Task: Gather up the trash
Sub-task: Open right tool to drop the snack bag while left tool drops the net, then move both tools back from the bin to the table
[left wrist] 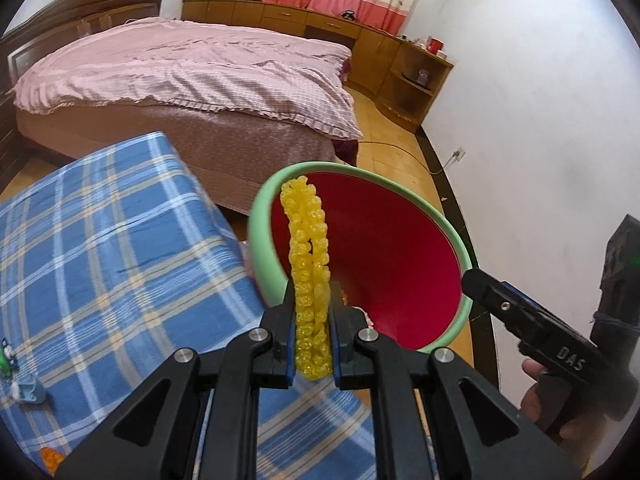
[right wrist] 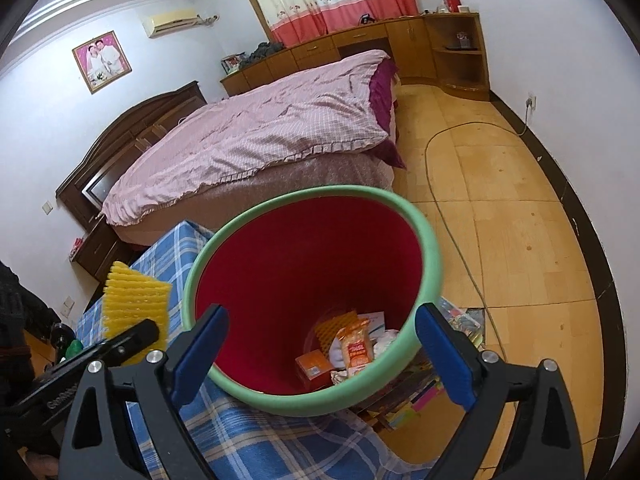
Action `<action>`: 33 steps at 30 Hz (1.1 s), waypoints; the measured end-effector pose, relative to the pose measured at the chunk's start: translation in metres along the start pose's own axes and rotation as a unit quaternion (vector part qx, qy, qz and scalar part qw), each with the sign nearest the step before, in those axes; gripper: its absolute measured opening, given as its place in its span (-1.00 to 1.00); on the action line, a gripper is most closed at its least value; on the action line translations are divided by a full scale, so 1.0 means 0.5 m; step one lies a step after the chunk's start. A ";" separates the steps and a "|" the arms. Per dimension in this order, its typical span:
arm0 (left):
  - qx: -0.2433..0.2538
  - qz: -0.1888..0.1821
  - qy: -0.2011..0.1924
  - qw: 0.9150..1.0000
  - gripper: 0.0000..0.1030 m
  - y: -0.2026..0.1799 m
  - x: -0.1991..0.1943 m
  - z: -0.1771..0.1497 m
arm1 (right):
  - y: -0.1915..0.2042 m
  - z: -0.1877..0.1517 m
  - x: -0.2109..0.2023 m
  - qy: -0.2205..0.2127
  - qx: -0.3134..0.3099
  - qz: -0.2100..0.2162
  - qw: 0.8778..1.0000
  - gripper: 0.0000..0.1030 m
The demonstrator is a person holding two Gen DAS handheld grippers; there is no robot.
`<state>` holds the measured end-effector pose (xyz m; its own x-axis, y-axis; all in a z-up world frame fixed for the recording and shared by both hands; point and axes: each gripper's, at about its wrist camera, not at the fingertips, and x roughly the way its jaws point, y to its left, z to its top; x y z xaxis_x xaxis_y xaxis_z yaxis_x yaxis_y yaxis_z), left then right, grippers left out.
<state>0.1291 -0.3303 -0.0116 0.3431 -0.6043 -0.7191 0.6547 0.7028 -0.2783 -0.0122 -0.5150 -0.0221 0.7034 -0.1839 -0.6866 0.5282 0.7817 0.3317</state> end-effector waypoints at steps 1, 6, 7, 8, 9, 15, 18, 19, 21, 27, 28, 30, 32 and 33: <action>0.004 -0.001 0.000 1.000 -0.78 -0.006 0.006 0.000 | -0.006 0.000 -0.003 -0.002 0.003 -0.001 1.000 0.87; 0.028 0.000 0.001 1.000 -0.70 -0.035 0.036 0.006 | -0.027 0.000 -0.006 -0.003 0.014 -0.005 1.000 0.87; 0.029 0.003 0.005 1.000 -0.64 -0.039 0.043 0.007 | -0.032 -0.001 -0.005 -0.003 0.016 -0.005 1.000 0.87; 0.028 0.004 0.006 1.000 -0.47 -0.040 0.046 0.008 | -0.034 -0.001 -0.004 -0.002 0.017 -0.005 1.000 0.87; 0.026 0.004 0.007 1.000 -0.40 -0.041 0.049 0.008 | -0.037 0.000 -0.003 -0.002 0.018 -0.005 1.000 0.87; 0.027 0.010 0.005 1.000 -0.28 -0.044 0.051 0.009 | -0.047 0.001 -0.002 -0.001 0.022 -0.002 1.000 0.87; 0.022 0.013 0.003 1.000 -0.28 -0.043 0.045 0.009 | -0.046 0.001 -0.003 -0.001 0.021 0.002 1.000 0.87; 0.020 0.016 0.002 1.000 -0.28 -0.041 0.040 0.007 | -0.045 0.000 -0.003 -0.001 0.020 0.003 1.000 0.87; 0.016 0.019 0.000 1.000 -0.28 -0.037 0.029 0.003 | -0.041 -0.003 -0.005 -0.001 0.019 0.006 1.000 0.87; -0.007 0.033 -0.005 0.999 -0.28 -0.014 -0.009 -0.009 | -0.024 -0.012 -0.011 -0.001 0.015 0.015 1.000 0.87; -0.012 0.036 -0.008 0.999 -0.28 -0.007 -0.020 -0.012 | -0.020 -0.014 -0.013 -0.001 0.016 0.017 1.000 0.87; -0.018 0.041 -0.011 0.999 -0.28 0.004 -0.035 -0.017 | -0.011 -0.021 -0.019 -0.002 0.016 0.023 1.000 0.87; -0.025 0.051 -0.015 0.998 -0.28 0.016 -0.055 -0.024 | 0.000 -0.027 -0.024 -0.003 0.013 0.028 1.000 0.87; -0.029 0.056 -0.017 0.998 -0.28 0.024 -0.066 -0.029 | 0.006 -0.029 -0.027 -0.003 0.011 0.031 0.999 0.87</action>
<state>0.1158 -0.2965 -0.0004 0.4357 -0.5319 -0.7261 0.5702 0.7873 -0.2345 -0.0273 -0.5014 -0.0213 0.7385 -0.1390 -0.6598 0.4934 0.7783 0.3883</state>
